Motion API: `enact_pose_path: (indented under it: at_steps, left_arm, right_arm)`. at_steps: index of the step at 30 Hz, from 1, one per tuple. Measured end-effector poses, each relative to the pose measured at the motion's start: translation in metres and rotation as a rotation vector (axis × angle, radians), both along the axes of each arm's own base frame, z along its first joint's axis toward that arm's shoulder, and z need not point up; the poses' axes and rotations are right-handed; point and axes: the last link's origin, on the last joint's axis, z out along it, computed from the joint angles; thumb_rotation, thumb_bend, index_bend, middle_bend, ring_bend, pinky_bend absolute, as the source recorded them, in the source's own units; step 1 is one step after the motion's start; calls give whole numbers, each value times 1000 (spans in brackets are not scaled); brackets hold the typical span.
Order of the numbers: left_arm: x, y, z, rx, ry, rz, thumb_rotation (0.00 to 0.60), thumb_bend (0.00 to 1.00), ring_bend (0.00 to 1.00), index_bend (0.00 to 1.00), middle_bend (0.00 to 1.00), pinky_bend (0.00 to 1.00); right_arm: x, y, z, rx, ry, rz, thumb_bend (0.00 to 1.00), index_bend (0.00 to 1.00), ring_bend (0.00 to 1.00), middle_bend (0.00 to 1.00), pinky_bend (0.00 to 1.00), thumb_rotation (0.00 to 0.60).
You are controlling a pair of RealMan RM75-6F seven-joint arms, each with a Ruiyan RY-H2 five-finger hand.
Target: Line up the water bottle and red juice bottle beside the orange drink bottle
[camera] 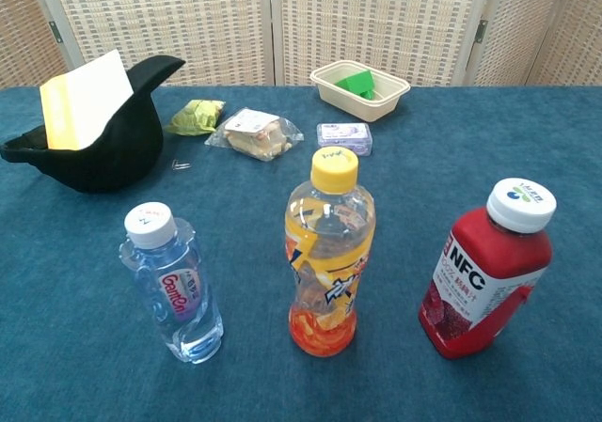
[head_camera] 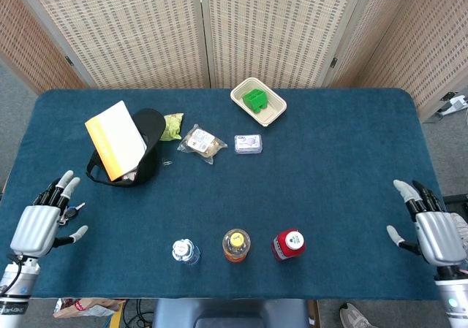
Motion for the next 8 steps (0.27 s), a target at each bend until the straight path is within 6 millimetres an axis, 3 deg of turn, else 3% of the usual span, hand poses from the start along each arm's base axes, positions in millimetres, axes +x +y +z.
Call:
enact_pose_path:
  at_steps: [8]
  left_arm:
    - [-4,-27,-7,43,14,48,600,161,46,34,11,182]
  right_arm:
    - [-9,19,2,-36,10,-55,325,67,20,141,116,600]
